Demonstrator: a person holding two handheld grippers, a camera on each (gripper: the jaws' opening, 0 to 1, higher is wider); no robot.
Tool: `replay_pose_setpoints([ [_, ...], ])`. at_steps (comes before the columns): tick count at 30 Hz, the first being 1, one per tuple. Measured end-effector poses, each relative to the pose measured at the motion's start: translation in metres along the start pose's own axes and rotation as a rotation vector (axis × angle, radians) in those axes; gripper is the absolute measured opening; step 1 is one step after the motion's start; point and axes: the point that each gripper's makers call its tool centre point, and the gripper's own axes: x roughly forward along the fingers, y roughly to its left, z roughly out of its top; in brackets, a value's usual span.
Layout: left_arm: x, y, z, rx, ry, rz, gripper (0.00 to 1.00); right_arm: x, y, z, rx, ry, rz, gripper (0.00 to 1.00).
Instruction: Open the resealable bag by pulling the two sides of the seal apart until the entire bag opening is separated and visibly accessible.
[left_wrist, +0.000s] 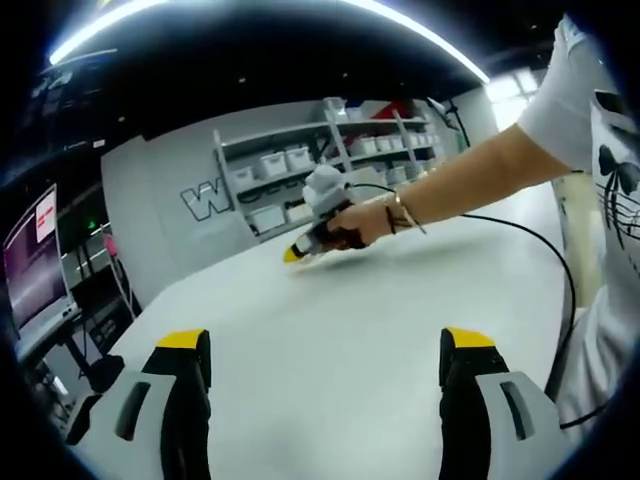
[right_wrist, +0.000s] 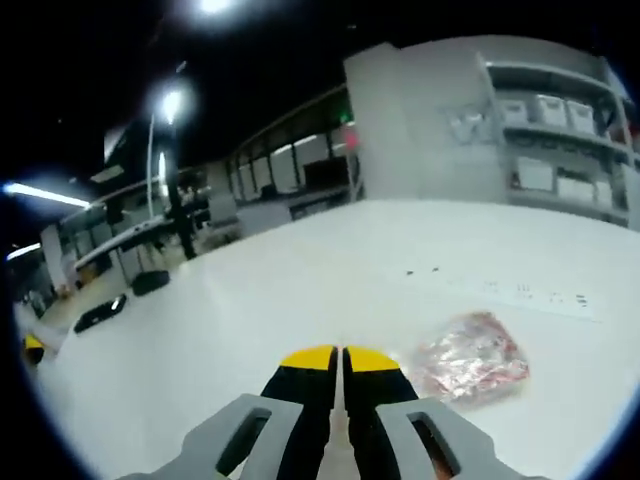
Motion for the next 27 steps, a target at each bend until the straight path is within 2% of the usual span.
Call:
replay_pose_setpoints([
  [2,-0.001,0.0,0.0,-0.001,-0.002,0.003,0.94,-0.004,0.001,0.008,-0.059,-0.042,-0.013,0.0],
  [4,-0.002,0.001,0.0,-0.003,-0.002,0.005,0.94,-0.007,0.004,0.01,-0.09,-0.047,-0.016,0.0],
  [9,-0.001,0.0,0.0,-0.004,-0.005,0.004,0.94,-0.01,0.008,0.015,-0.099,-0.071,-0.003,0.0],
  [12,-0.001,-0.001,0.001,-0.005,-0.006,0.0,0.94,-0.01,0.008,0.011,-0.103,-0.059,-0.001,0.04],
  [22,-0.003,0.0,0.001,-0.005,-0.005,0.008,0.94,-0.02,-0.003,0.005,-0.12,-0.08,-0.044,0.11],
  [27,-0.002,-0.003,0.001,-0.003,-0.004,0.002,0.94,-0.023,-0.002,0.007,-0.165,-0.088,-0.053,0.16],
])
